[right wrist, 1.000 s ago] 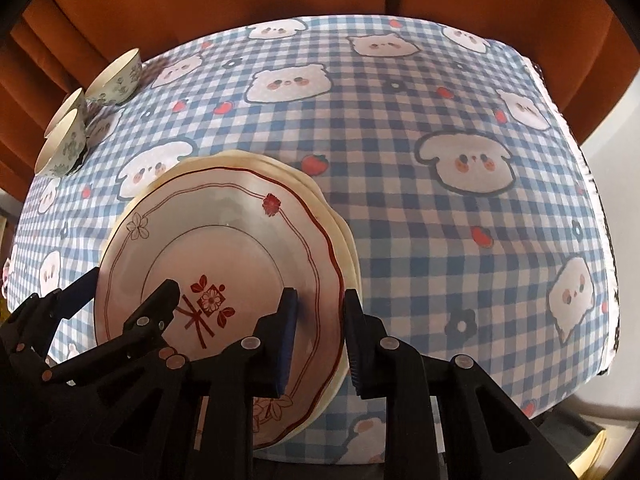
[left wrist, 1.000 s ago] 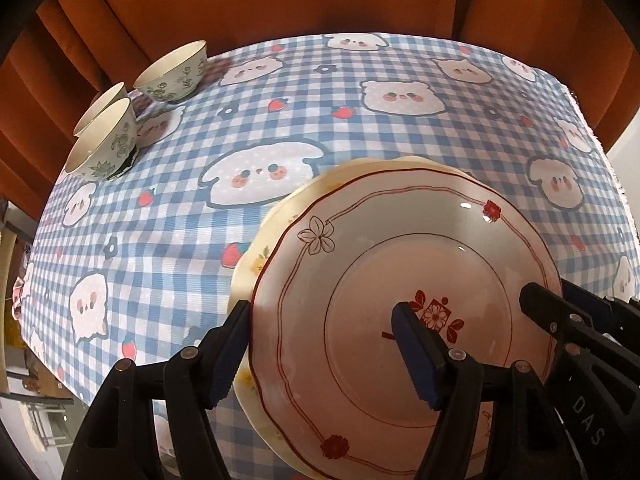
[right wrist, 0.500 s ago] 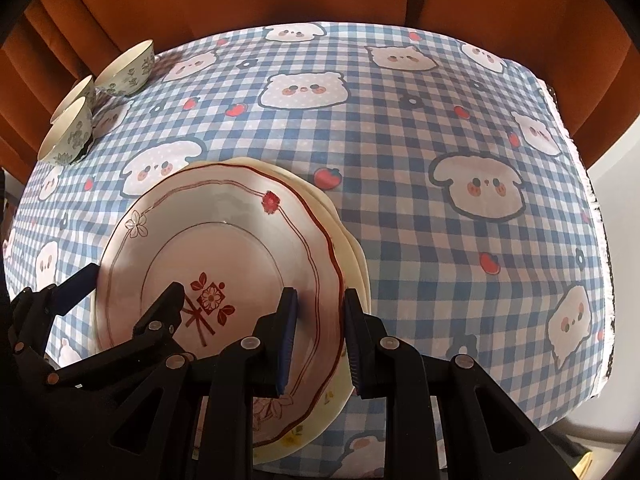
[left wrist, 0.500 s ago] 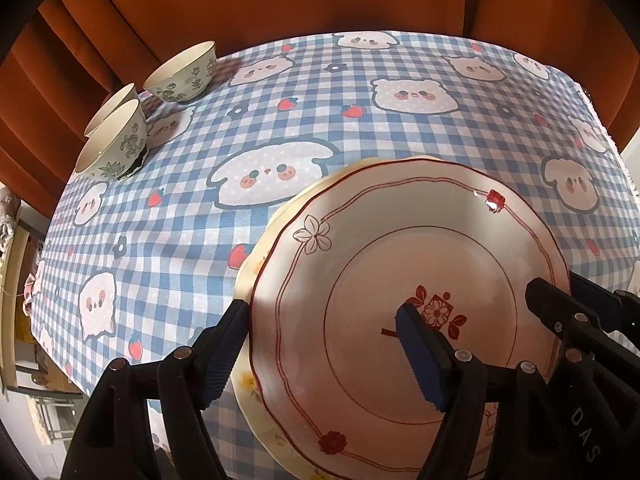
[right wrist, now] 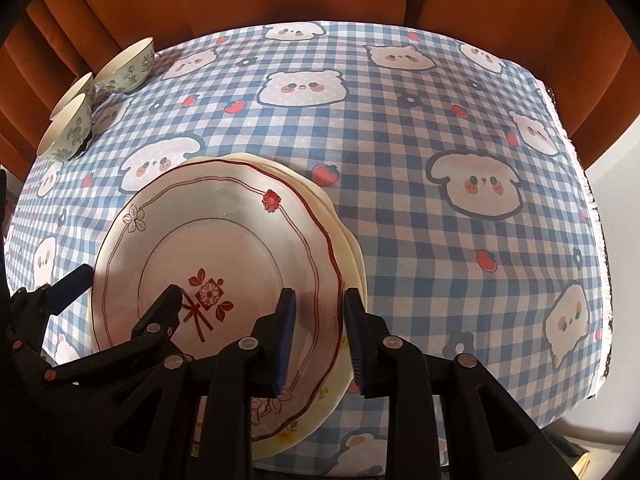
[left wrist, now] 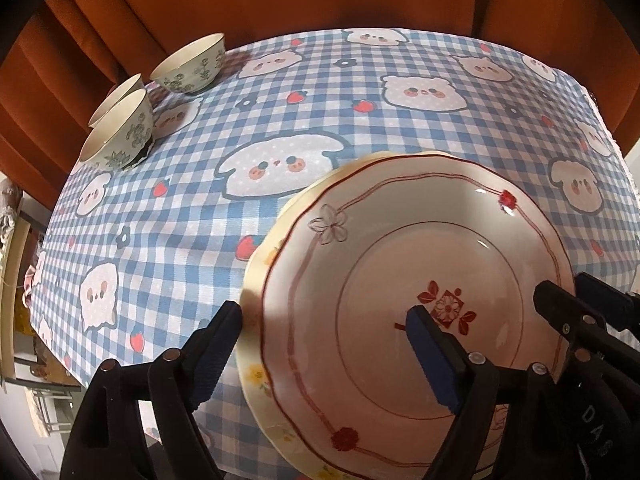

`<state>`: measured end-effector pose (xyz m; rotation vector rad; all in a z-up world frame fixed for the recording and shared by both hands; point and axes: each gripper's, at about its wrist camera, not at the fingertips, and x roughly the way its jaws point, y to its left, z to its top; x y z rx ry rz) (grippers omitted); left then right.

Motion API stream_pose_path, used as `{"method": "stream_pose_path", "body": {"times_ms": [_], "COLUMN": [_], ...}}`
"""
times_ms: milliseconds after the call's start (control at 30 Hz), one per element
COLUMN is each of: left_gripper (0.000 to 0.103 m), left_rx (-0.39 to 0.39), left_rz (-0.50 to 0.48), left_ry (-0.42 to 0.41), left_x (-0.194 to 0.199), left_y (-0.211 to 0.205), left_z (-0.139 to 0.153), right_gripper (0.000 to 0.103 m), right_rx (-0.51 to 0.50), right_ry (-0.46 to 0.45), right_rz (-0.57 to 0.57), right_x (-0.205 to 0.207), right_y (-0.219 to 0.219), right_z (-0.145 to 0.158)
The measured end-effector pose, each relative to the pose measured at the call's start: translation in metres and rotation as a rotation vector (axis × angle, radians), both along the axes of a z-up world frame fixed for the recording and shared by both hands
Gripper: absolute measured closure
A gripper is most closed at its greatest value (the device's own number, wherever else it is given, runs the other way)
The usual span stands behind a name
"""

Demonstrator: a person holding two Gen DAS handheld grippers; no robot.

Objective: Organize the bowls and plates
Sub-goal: 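Lower the red-rimmed plate onto the stack and open the right gripper, then withdraw the right gripper and move it toward the green-patterned bowls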

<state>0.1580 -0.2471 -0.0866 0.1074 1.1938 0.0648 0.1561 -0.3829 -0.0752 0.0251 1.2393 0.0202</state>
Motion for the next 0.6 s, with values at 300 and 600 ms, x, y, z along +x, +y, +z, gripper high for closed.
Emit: {"method": "stream_pose_path", "body": {"times_ms": [300,600], "left_gripper": [0.017,0.017], "left_rx": [-0.118,-0.166], "left_rz": [0.033,-0.037], "left_ry": [0.031,0.021], "left_x": [0.002,0.012], "left_y": [0.022,0.055], "left_z": [-0.003,0.002], "right_gripper": [0.043,0.038], "right_rx": [-0.012,-0.049], "right_ry": [0.005,0.019], "right_rz": [-0.036,-0.116], "right_x": [-0.001,-0.001], "right_y": [0.004,0.030], "right_z": [0.006,0.010]}}
